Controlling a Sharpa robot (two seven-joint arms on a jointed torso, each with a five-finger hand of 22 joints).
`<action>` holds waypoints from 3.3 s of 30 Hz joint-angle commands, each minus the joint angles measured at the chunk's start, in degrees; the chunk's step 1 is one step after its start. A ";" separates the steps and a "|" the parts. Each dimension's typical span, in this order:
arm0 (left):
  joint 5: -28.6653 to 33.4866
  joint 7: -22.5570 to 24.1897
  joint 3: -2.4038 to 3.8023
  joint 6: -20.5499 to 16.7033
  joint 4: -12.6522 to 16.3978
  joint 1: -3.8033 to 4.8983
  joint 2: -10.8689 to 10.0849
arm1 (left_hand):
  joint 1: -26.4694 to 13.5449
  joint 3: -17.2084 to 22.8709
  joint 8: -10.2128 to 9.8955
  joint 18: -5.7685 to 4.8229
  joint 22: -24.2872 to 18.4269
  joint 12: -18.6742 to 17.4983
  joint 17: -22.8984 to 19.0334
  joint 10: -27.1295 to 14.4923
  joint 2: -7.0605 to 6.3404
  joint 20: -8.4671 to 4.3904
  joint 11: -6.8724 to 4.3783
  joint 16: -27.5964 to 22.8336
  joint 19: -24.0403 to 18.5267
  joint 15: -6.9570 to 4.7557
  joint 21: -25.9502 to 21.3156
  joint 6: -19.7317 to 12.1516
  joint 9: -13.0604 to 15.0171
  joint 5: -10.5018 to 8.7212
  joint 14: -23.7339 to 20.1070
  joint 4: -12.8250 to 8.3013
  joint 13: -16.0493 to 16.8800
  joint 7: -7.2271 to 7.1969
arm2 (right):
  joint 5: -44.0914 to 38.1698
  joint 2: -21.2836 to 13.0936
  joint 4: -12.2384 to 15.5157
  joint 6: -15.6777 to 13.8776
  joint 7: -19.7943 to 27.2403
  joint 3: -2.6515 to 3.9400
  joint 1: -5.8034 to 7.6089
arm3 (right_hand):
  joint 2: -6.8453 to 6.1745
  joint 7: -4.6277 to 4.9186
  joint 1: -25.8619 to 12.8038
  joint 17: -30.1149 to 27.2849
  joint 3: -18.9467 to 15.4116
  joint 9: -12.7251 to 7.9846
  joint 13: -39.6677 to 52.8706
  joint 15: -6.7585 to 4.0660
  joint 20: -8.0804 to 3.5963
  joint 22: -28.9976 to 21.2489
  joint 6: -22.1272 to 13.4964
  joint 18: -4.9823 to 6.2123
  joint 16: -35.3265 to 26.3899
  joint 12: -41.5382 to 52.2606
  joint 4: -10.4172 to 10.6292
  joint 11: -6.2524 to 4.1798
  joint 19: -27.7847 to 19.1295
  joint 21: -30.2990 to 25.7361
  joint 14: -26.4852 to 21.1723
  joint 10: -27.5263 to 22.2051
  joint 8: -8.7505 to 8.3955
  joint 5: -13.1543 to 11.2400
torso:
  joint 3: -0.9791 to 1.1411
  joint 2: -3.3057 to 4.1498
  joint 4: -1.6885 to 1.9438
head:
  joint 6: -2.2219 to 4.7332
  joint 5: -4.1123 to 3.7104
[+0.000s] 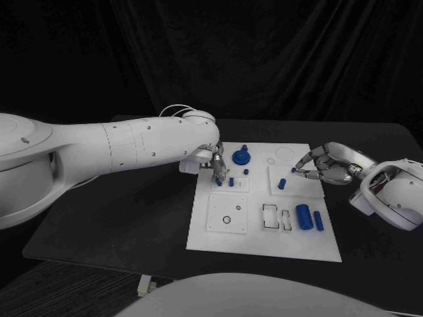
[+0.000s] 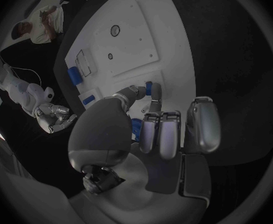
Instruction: Assemble the parts on the task board
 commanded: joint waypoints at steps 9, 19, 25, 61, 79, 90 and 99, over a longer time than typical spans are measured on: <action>0.78 -2.02 -0.10 0.19 0.16 -0.37 0.25 | 0.13 5.92 0.23 0.83 5.56 -0.39 12.84 4.76 0.54 -0.21 -0.27 -0.39 -0.01 -0.44 -0.36 0.26 0.09 -0.40 5.38 -6.42 12.68 -0.78 | -0.04 -0.02 0.06 0.39 -0.96 0.03 -0.14 | -0.01 0.07 0.68 15.10 0.05 -0.09 14.90 0.38 0.27 12.95 0.23 1.16 0.15 -0.36 -0.45 0.24 2.14 -0.37 6.07 5.97 -0.32 0.49 | 0.02 0.01 0.01 | 0.01 0.00; 1.90 -1.94 -0.10 -0.55 0.07 -0.39 0.61 | 0.10 5.88 0.29 0.80 5.63 -0.25 12.92 4.83 0.57 -0.20 -0.18 -0.27 0.01 -0.40 -0.28 0.32 0.14 -0.19 5.41 -6.45 12.79 -0.87 | -0.04 0.02 -0.01 0.51 -1.08 0.03 -0.15 | 0.00 0.07 0.87 15.10 0.16 -0.11 14.90 0.37 0.27 12.95 0.18 1.17 0.15 -0.36 -0.60 0.23 2.12 -0.39 6.07 5.97 -0.38 0.58 | 0.01 0.02 -0.02 | 0.01 0.09; 2.06 -1.94 -0.10 -0.63 -0.23 -0.40 0.87 | 0.03 5.85 0.34 0.80 5.63 -0.23 12.94 4.84 0.61 -0.18 -0.15 -0.24 0.00 -0.37 -0.31 0.35 0.18 -0.01 5.41 -6.43 12.81 -0.90 | -0.04 0.01 -0.02 0.53 -1.12 0.03 -0.15 | 0.02 0.06 0.95 15.10 0.21 -0.12 14.90 0.37 0.27 12.91 0.17 1.20 0.15 -0.36 -0.66 0.23 2.05 -0.50 6.07 5.97 -0.39 0.61 | 0.01 0.01 0.02 | 0.01 0.03; 2.52 -1.93 -0.10 -1.76 -0.03 -0.44 0.62 | -2.22 6.49 1.68 0.85 5.80 -0.92 12.82 4.60 1.90 -0.31 -0.55 -0.45 -0.04 -0.60 -0.72 0.08 1.87 1.43 5.40 -5.81 12.32 -1.15 | -0.04 -0.19 0.19 0.46 -1.25 0.03 -0.15 | 0.02 0.08 1.47 15.10 0.49 -0.14 14.90 0.37 0.27 12.86 0.25 1.23 0.15 -0.36 -1.11 0.24 1.96 -0.63 6.07 5.97 -0.43 0.75 | -0.01 -0.02 0.01 | 0.01 0.25; 2.41 -1.96 -0.11 -2.25 0.62 -0.43 -0.58 | -3.32 7.20 1.97 0.87 5.82 -1.09 12.75 4.54 2.69 -0.36 -0.62 -0.57 -0.06 -0.65 -0.92 0.10 2.31 2.81 5.38 -5.16 12.20 -1.26 | -0.04 -0.26 0.20 0.66 -1.40 0.03 -0.15 | 0.02 0.07 1.73 15.10 0.63 -0.15 14.90 0.37 0.27 12.84 0.29 1.25 0.15 -0.36 -1.33 0.23 1.93 -0.68 6.07 5.97 -0.44 0.79 | 0.00 -0.03 -0.02 | 0.01 0.43; 2.39 -1.95 -0.11 -2.02 0.62 -0.43 -0.69 | -3.34 7.25 1.98 0.86 5.85 -1.17 12.75 4.51 2.69 -0.37 -0.63 -0.58 -0.04 -0.66 -0.88 0.08 2.34 2.83 5.38 -5.19 12.14 -1.27 | -0.04 -0.09 0.12 0.94 -1.63 0.03 -0.15 | 0.04 0.08 1.91 15.10 0.73 -0.16 14.90 0.37 0.27 12.79 0.29 1.28 0.15 -0.36 -1.48 0.23 1.84 -0.81 6.07 5.97 -0.47 0.81 | 0.02 0.00 0.04 | 0.01 0.43; 2.40 -1.94 -0.11 -1.68 0.36 -0.43 -0.30 | -3.35 7.26 1.99 0.88 5.82 -1.18 12.77 4.50 2.66 -0.37 -0.64 -0.54 -0.07 -0.66 -0.94 0.07 2.36 2.82 5.38 -5.22 12.13 -1.28 | -0.04 -0.01 0.06 1.13 -1.76 0.03 -0.16 | 0.06 0.08 1.97 15.10 0.78 -0.17 14.90 0.37 0.27 12.79 0.28 1.28 0.15 -0.36 -1.54 0.23 1.84 -0.81 6.07 5.97 -0.48 0.82 | 0.02 0.04 0.04 | 0.01 0.39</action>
